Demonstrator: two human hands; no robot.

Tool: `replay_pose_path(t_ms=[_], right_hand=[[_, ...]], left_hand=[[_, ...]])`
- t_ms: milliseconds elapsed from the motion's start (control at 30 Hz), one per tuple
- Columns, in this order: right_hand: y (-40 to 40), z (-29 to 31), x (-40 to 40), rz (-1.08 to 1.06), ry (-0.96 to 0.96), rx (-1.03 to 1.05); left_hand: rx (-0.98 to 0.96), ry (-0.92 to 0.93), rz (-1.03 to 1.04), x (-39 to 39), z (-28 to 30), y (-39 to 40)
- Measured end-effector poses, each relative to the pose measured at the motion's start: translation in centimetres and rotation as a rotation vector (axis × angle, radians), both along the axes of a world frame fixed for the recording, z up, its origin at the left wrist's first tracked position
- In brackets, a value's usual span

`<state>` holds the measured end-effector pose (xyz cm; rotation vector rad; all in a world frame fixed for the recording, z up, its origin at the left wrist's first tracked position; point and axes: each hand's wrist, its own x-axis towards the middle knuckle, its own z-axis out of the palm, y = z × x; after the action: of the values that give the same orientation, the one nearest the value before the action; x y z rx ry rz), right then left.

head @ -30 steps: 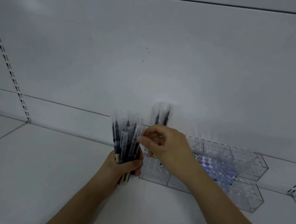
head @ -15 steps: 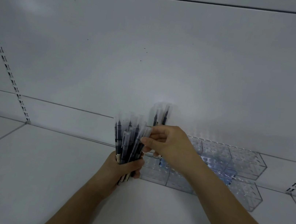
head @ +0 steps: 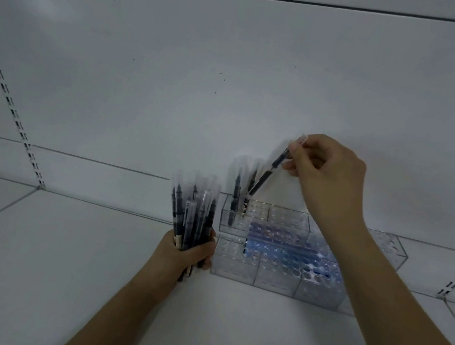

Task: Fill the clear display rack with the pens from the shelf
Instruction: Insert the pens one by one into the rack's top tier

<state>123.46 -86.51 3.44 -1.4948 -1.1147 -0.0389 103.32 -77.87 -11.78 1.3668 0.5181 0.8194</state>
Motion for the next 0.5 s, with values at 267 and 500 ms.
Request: replay_pose_path(t_ms=[267,500], right_hand=[[1.2,-1.3,0.4,0.068,-0.114,-0.101],[2.4,-1.2,0.0,0.083,-0.416,-0.305]], left_hand=[[-0.033,-0.026,0.024,0.1,-0.1,0.2],[-0.049,-0.041,0.028,0.1,0.0,0.2]])
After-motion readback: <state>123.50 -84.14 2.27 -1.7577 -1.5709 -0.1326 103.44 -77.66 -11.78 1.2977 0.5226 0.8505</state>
